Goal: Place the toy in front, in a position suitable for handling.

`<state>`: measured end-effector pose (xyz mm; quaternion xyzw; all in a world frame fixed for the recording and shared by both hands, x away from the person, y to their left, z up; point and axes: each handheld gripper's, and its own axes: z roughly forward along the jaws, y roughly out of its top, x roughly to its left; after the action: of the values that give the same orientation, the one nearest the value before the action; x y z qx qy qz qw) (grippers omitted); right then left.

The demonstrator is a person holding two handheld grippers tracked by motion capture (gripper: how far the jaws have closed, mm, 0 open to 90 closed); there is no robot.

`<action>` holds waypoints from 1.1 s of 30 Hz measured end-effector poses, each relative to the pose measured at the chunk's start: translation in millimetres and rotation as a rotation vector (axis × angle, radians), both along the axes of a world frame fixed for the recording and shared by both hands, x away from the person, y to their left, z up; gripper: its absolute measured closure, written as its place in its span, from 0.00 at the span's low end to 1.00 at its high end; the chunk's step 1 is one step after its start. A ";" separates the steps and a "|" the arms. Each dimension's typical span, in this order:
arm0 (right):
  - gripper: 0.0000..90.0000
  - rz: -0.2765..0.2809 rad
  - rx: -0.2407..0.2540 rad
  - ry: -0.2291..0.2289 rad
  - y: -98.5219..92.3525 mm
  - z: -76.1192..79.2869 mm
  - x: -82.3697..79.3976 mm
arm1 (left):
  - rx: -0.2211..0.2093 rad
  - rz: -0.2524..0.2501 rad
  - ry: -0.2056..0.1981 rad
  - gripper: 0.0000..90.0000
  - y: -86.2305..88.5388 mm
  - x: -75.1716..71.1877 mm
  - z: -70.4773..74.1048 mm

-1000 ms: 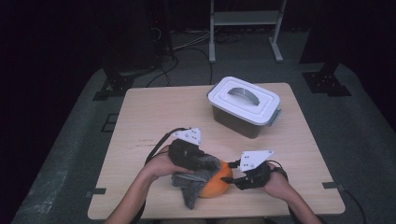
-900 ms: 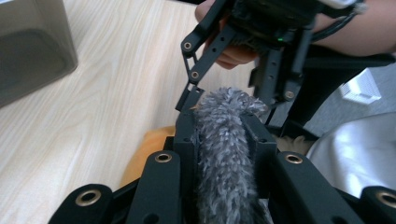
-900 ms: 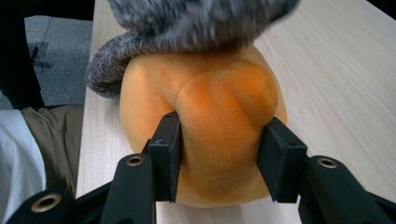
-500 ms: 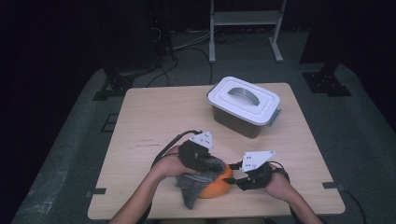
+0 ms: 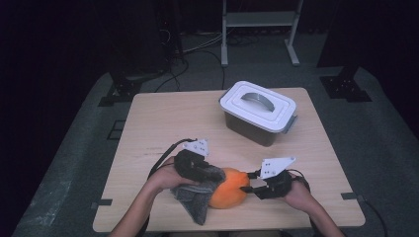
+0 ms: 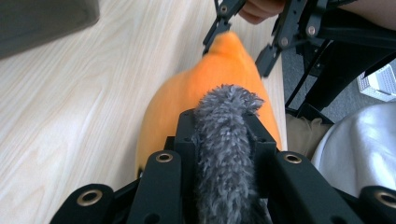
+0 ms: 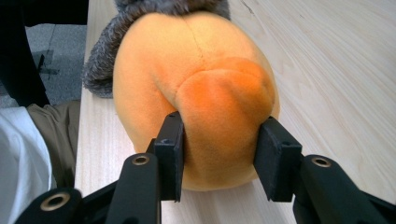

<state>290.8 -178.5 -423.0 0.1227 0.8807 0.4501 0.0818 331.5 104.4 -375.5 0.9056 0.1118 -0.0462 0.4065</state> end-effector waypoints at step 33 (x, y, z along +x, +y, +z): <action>0.52 -0.022 0.023 0.014 -15.8 3.7 9.6 | -0.052 -0.005 0.020 0.79 -7.5 4.3 -3.5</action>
<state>300.4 -194.3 -419.3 0.1367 0.8746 0.4583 0.0791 335.8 96.9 -379.0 0.8944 0.1123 -0.0591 0.4288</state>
